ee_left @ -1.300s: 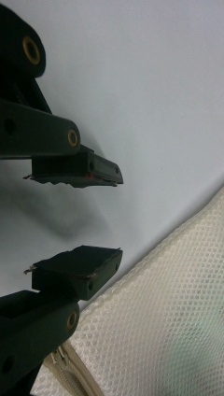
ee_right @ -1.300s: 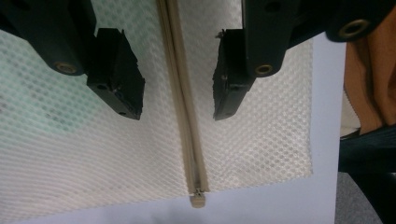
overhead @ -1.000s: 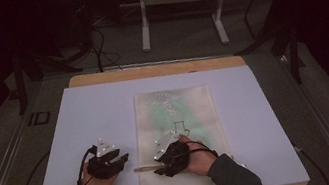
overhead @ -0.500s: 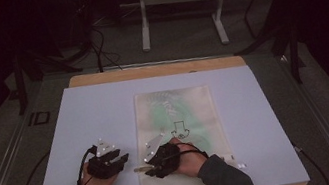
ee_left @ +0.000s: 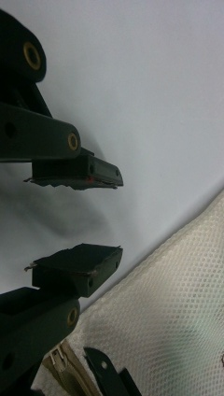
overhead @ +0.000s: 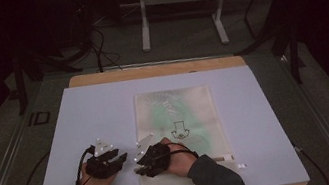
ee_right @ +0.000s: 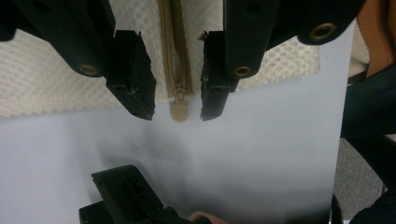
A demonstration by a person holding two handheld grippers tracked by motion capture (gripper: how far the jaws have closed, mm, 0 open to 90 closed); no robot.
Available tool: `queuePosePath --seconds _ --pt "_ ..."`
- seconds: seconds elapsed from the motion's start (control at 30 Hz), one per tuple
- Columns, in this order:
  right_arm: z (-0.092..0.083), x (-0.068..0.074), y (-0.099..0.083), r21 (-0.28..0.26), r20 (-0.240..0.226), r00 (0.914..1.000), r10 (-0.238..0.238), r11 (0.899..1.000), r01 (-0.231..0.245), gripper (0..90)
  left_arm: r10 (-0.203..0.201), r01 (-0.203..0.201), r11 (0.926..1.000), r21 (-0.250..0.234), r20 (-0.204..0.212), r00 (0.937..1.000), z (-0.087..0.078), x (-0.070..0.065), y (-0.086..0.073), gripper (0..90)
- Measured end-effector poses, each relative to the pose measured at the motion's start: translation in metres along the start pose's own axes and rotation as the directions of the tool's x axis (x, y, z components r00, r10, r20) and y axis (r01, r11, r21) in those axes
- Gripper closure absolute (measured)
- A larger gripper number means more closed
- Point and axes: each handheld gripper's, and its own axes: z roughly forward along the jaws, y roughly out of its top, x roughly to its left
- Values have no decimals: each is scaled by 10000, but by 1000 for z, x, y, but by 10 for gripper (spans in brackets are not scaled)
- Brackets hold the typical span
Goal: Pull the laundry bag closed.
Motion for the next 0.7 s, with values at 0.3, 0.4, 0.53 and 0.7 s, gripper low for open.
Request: queuePosePath --seconds 0.3,0.4,0.53,0.7 --pt "12 1 8 143 68 9999 -99 9998 99 682 -23 23 10000 -27 -25 10000 -1 1 0 591" --pt "17 1 11 393 153 9999 -17 9992 11 700 -36 35 10000 -36 -26 10000 -1 1 0 591" --pt "22 2 15 696 348 9994 -77 9976 53 730 -30 30 10000 -32 -23 10000 -1 1 0 591" --pt "23 3 17 798 335 9992 -195 9967 168 807 -28 28 10000 -15 -26 10000 -1 1 0 591"
